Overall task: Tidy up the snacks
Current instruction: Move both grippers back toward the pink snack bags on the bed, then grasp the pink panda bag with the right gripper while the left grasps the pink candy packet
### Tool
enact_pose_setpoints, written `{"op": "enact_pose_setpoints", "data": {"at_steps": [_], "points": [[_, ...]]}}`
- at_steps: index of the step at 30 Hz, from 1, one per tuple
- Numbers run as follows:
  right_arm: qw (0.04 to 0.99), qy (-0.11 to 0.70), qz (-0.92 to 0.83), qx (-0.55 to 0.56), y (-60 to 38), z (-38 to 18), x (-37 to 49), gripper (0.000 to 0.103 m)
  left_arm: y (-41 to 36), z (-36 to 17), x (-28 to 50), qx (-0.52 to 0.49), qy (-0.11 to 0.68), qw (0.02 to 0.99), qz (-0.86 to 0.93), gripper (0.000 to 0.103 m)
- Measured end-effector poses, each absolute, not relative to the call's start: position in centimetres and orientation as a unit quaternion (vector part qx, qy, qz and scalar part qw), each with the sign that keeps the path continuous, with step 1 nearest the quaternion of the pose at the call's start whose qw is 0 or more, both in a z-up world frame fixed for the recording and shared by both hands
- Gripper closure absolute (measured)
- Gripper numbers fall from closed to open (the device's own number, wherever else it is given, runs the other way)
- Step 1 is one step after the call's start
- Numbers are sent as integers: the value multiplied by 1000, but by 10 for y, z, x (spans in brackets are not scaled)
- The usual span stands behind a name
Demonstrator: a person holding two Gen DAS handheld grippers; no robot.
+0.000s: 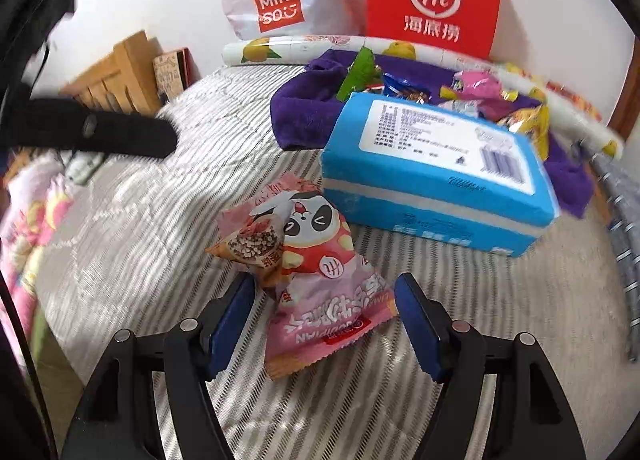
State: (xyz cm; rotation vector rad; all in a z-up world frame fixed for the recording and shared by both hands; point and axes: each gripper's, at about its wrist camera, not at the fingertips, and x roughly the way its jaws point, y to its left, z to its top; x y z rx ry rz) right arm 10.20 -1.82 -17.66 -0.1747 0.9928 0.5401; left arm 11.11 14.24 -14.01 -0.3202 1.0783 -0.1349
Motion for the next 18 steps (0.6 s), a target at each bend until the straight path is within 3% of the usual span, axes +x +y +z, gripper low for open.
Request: {"op": "enact_pose_setpoints", "data": {"at_steps": [6,7,9,18], "points": [[834,477,275,-39,-18,-182,113,30,148,-151,107,-164,516,839,-57,41],[834,475,280,-35,-18,-183,112,32,148,-153,108,-165,516,838,-58,41],[837,469,281,-38,-18,-182,109,47,147,-158,107,-168,517,837,-57,41],[855,444,265,-39,-45,-165,90,51,133,-175,111,-140,522,839,-61,43]]}}
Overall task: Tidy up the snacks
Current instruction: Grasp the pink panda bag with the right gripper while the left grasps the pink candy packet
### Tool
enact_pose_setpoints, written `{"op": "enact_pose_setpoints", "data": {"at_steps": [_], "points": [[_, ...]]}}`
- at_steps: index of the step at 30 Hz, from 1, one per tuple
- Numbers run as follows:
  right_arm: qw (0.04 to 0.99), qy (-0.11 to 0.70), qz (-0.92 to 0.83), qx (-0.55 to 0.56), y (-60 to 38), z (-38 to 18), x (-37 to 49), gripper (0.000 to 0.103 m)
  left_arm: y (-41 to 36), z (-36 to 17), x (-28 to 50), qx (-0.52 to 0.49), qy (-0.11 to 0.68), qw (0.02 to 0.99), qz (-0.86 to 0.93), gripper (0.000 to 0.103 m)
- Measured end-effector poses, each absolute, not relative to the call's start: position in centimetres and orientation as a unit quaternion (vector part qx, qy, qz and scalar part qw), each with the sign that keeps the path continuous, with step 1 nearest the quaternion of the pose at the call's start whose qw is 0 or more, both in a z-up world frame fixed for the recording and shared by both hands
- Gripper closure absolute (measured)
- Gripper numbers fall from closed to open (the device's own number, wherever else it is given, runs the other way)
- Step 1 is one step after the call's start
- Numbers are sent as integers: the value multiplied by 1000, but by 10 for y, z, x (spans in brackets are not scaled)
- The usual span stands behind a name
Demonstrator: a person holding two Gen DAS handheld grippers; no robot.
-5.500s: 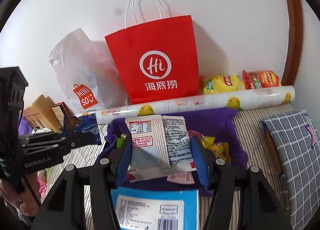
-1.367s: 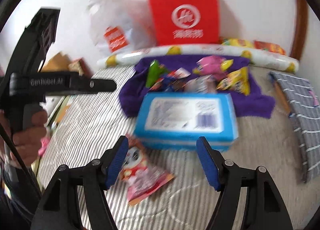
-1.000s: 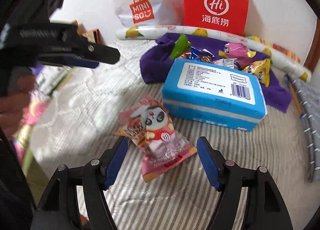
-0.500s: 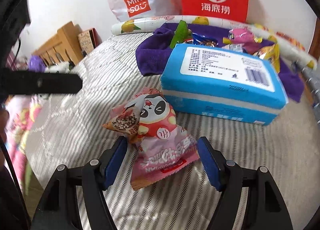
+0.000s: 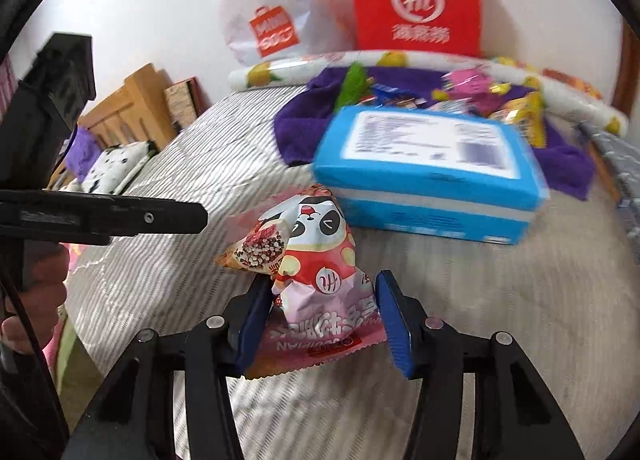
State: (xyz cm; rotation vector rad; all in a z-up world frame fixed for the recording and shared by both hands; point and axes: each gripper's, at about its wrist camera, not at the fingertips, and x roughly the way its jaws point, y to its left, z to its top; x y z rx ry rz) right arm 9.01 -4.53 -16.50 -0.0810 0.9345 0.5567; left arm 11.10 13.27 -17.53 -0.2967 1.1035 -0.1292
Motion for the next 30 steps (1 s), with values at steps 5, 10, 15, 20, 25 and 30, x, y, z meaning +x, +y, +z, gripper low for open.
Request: {"op": "enact_pose_setpoints", "data": {"at_steps": [5,10,15,20,25,30], "points": [[877,433,200,-54,-84,-162,77,51,111,-176,117,-98,514,848,-78,43],[883,445,133,-63,-120,-173,82,51,89,-177,128,-42,507,857,-80,43],[886,451,108,-29,-150,-181,93,51,75,-190,142,-4,512,856,-73,43],[886,449,112,-5,-164,-184,101,50,76,-206,148,-4,507,859,-69,48],[889,444,112,-7,-161,-188,112,49,72,-211,140,21,478,875,-69,54],[895,432,108,-12,-161,-190,118,48,74,-211,137,18,467,881,-75,54]]}}
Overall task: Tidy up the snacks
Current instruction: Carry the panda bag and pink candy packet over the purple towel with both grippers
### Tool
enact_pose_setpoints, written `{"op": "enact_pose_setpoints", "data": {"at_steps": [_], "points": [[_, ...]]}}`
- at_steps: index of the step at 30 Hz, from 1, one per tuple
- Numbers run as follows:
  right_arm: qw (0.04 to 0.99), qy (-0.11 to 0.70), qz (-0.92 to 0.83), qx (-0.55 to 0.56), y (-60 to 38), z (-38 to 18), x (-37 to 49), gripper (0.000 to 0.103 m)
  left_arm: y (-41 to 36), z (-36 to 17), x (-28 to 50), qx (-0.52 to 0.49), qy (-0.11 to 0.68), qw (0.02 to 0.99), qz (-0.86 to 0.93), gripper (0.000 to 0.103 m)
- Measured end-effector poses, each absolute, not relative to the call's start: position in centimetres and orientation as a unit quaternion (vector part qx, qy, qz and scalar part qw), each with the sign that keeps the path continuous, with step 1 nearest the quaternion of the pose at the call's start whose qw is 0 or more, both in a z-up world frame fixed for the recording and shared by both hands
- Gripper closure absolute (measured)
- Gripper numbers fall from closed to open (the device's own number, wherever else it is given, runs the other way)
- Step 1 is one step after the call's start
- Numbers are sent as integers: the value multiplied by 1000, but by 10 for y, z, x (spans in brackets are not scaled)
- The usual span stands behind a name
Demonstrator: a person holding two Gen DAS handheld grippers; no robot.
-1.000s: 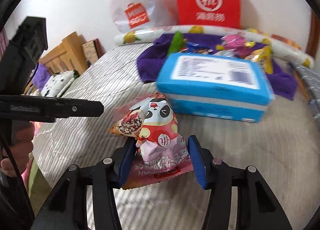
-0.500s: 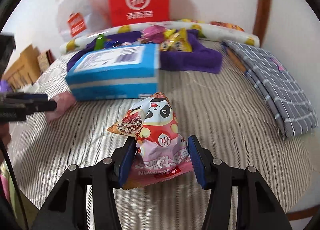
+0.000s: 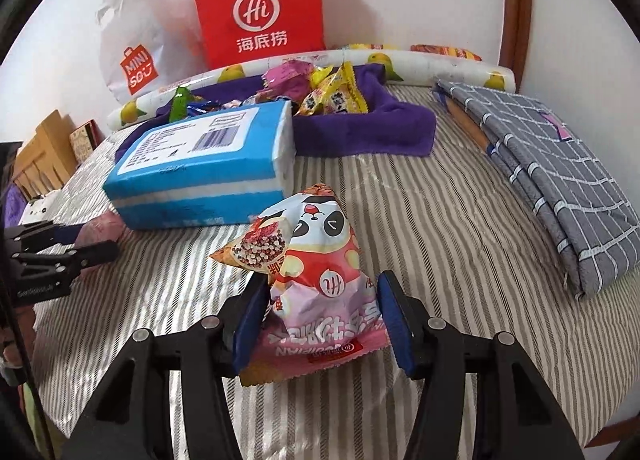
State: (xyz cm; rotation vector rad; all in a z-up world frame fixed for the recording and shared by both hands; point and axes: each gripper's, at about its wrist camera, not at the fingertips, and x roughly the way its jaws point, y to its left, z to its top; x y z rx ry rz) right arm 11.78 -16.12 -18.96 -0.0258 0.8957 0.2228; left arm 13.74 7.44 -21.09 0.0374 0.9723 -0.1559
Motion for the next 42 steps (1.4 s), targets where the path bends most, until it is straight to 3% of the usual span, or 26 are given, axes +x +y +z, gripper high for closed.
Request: {"op": "enact_pose_setpoints", "data": {"at_steps": [25,32,42], "points": [[887,448,113,-12,-162,-197,127,46,77,-212,133,-1,454,888,-78,54],[884,454,108,-20,-159,-198,129,45,81,-211,133,-4,455,889,-63,66],[880,463,105,-20,-160,-194,130,49,101,-196,130,-68,485,869,-69,69]]}}
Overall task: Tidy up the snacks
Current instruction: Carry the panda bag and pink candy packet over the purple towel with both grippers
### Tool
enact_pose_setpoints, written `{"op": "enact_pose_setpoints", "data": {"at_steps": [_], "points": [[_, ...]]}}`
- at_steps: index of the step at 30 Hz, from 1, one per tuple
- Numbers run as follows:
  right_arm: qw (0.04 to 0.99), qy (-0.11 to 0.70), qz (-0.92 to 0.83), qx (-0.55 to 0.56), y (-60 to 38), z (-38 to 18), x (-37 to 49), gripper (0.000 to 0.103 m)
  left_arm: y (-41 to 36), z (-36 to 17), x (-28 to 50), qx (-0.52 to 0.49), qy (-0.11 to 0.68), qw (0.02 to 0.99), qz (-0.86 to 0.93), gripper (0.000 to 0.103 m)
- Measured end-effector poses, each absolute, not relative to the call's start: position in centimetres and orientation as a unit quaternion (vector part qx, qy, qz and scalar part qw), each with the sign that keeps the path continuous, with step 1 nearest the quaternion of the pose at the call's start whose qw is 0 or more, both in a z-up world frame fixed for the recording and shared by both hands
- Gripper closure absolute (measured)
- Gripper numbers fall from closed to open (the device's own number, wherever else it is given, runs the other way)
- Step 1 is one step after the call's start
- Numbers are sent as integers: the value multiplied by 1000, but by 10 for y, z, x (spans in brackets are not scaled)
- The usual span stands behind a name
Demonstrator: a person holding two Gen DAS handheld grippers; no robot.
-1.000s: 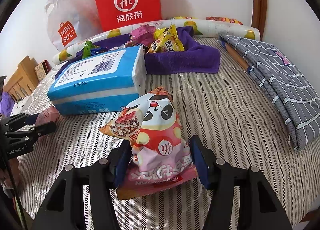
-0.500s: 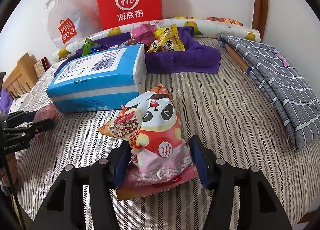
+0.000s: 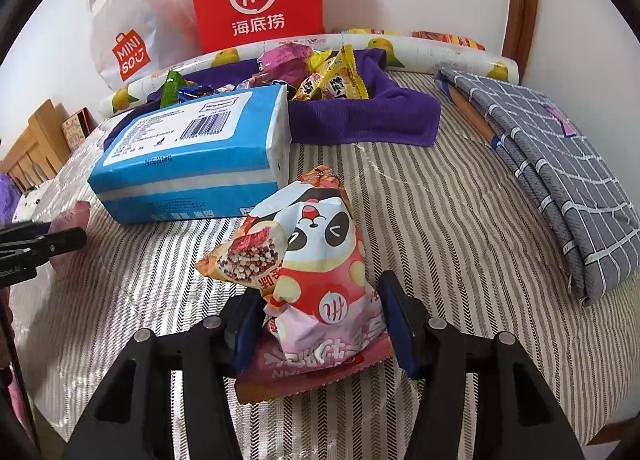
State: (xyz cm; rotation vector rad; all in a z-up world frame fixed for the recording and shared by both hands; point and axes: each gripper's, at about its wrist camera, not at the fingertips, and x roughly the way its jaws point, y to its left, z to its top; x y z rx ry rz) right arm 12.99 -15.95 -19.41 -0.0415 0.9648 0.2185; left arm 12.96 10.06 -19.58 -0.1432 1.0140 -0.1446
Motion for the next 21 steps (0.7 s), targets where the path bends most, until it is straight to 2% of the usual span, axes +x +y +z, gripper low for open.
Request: {"op": "enact_pose_setpoints", "data": {"at_steps": [11,21], "points": [[896,428,114,-9,-168,-143,117,49,109,-157,128,-97,457,880,-83,69],[914,387,119,-13,-158,-80,150,49,104,-109,172,-103,434,891,-90,69]]}}
